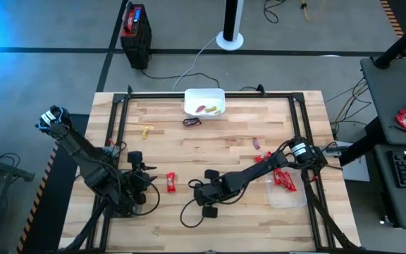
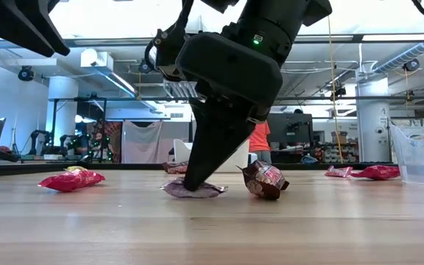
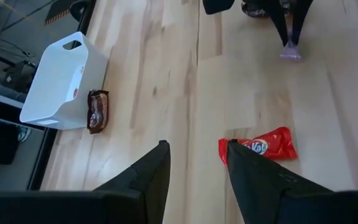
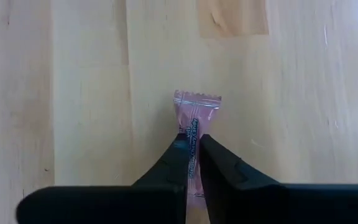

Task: Sort candy by brand, put in halloween buckets
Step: Put the pink candy into the white bin

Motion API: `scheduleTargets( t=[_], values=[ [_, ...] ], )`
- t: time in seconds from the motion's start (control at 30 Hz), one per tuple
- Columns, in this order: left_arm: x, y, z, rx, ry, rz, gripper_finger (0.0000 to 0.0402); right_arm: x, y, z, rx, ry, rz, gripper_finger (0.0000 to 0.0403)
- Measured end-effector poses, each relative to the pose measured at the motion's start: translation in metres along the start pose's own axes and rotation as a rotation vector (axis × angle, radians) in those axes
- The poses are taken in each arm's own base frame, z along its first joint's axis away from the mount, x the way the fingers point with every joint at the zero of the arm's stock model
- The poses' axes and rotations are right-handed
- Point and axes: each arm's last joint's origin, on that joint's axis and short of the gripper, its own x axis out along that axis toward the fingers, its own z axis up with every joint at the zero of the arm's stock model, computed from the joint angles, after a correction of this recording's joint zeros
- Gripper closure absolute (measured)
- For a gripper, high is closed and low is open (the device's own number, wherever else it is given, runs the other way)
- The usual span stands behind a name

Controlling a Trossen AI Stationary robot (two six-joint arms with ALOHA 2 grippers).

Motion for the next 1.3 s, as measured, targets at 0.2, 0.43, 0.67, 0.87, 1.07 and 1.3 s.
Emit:
scheduleTargets(
  t=[0.2, 0.43, 0.67, 0.87, 1.07, 1.3],
  values=[
    [0.000, -0.002, 0.003, -0.029, -0.021, -0.014, 0.0260, -0.004, -0.001, 0.003, -0.026, -0.030, 0.002, 0.0390],
    [0.000, -0.002, 0.003, -0.036, -0.024, -0.016, 0.0260, -0.041, -0.026, 0.020, -0.065, -0.086, -0.028, 0.0391],
    [0.000, -0.002, 0.004, -0.044, -0.027, -0.018, 0.0260, -0.099, -0.095, 0.045, -0.096, -0.185, -0.209, 0.0391],
    [0.002, -0.001, 0.005, -0.047, -0.028, -0.004, 0.0260, -0.119, -0.193, 0.057, -0.007, -0.221, -0.397, 0.0391],
    [0.006, 0.003, 0.007, -0.044, -0.028, 0.029, 0.0260, -0.115, -0.298, 0.040, 0.262, -0.184, -0.476, 0.0390],
    [0.017, 0.015, 0.011, -0.016, 0.003, 0.081, 0.0260, -0.119, -0.359, 0.021, 0.453, -0.241, -0.276, 0.0390]
  ],
)
